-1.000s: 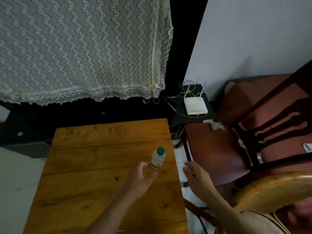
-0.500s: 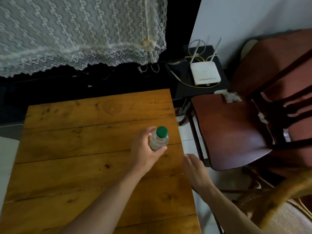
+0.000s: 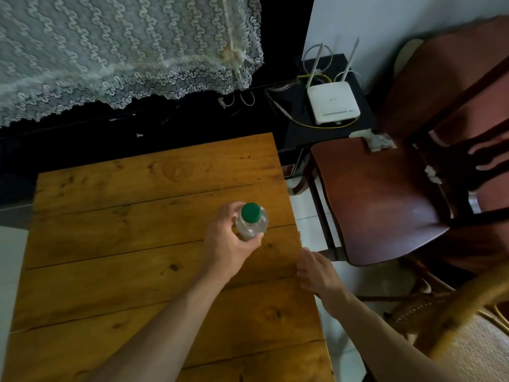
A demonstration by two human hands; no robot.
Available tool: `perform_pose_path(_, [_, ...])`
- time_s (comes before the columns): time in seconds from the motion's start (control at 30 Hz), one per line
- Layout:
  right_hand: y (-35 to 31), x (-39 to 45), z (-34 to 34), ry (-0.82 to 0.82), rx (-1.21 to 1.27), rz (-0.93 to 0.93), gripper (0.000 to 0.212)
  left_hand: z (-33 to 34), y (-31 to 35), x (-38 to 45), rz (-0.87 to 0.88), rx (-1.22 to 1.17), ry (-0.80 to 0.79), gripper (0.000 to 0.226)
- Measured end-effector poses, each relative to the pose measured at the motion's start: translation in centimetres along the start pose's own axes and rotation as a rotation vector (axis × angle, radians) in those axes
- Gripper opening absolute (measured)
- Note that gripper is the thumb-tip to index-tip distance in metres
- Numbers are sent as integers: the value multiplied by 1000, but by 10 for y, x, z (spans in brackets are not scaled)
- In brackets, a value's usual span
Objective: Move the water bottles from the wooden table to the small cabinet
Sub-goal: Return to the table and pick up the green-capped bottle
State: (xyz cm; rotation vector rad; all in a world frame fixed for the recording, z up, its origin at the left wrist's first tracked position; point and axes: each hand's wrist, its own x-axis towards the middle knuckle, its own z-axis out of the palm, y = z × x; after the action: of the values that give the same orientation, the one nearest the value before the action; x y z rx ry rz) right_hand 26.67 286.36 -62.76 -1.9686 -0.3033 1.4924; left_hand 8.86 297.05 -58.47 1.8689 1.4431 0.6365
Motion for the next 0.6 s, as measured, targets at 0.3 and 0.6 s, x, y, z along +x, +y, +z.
perform_pose_path(0.3, [-38, -56, -24, -55, -14, -1, 27, -63, 52, -19, -74, -38, -40, 64])
perform_pose_path(0.6, [-145, -165, -47, -65, -58, -176, 32, -184, 186, -14, 98, -187, 131, 56])
